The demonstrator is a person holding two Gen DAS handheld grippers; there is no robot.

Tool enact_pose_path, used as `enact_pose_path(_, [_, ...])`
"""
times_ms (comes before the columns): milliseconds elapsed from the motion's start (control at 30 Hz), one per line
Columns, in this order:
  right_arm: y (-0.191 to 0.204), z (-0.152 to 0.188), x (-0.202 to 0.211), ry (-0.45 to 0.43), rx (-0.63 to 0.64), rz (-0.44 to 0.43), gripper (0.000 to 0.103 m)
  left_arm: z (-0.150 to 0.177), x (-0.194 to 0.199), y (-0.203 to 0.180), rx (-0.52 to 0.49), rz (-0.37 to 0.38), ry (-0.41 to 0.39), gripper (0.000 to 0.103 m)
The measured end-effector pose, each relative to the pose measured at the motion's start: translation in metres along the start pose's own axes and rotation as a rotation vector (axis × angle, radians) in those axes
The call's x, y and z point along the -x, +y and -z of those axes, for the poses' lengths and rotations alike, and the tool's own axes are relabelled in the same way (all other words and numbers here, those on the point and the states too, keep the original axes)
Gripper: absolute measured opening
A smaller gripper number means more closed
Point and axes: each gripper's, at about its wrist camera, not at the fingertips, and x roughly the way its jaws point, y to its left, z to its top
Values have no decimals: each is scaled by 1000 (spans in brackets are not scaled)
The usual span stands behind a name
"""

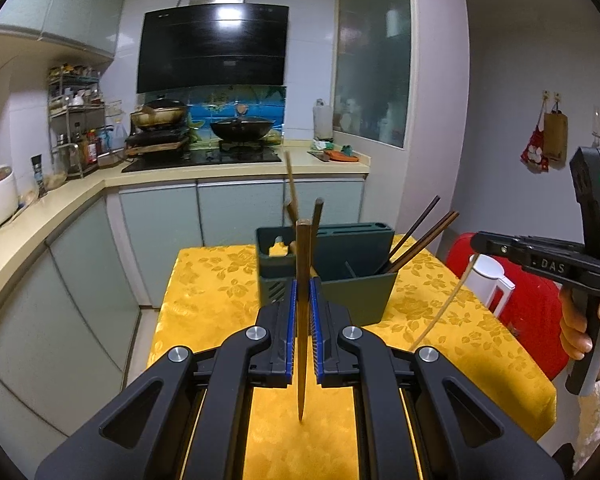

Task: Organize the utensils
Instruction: 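Lift both held light chopsticks and carry them over the green holder, then lower both chopsticks into the holder and open both tools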

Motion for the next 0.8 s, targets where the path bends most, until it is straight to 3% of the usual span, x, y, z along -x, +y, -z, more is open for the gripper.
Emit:
enact_pose_path(200, [-7, -31, 5, -18, 2, 19, 8, -36, -11, -13, -16, 30, 6, 6])
enact_pose_path(567, [-16, -85, -1, -80, -7, 63, 8, -130, -30, -47, -38, 21, -103, 6])
enact_pose_path(800, [-25, -99, -27, -81, -37, 72, 8, -152, -72, -58, -33, -15, -122, 6])
